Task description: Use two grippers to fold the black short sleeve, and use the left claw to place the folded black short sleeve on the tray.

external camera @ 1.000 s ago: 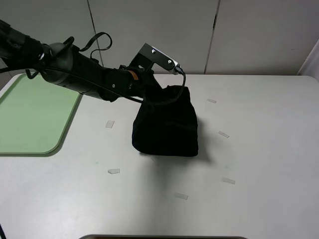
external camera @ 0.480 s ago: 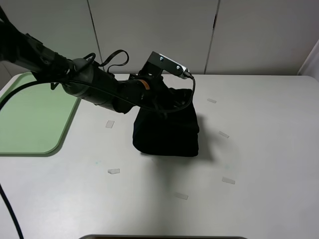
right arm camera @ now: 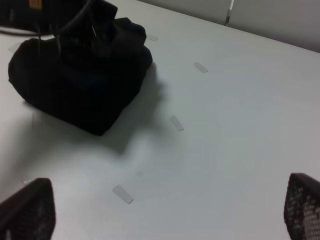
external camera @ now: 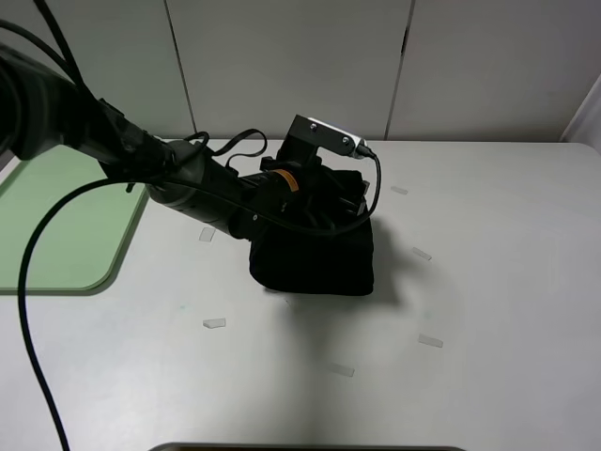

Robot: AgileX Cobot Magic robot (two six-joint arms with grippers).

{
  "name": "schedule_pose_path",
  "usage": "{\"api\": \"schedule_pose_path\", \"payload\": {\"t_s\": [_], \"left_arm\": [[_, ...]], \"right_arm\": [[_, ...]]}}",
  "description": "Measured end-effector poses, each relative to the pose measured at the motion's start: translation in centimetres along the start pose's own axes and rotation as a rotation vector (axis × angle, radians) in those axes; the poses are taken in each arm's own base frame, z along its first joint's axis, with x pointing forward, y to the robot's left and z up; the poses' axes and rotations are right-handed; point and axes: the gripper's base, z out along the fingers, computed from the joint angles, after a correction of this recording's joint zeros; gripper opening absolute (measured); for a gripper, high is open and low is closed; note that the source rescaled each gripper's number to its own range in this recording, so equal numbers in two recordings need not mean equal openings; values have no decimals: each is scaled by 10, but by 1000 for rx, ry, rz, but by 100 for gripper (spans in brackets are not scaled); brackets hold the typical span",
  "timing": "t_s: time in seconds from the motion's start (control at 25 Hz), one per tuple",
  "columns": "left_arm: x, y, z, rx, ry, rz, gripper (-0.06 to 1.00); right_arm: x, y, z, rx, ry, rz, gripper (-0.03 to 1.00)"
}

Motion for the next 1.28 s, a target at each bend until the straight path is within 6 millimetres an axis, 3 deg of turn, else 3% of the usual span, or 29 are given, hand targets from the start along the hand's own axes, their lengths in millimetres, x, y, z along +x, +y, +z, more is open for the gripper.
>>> {"api": "schedule_pose_path", "payload": {"t_s": [0.52, 1.28], "left_arm": [[42, -11, 16, 11, -98, -9, 92], [67, -10, 17, 7, -243, 6, 91]], "right_arm": [[0, 0, 0, 0, 0, 0, 100], [0, 0, 0, -1, 0, 0, 100]]}}
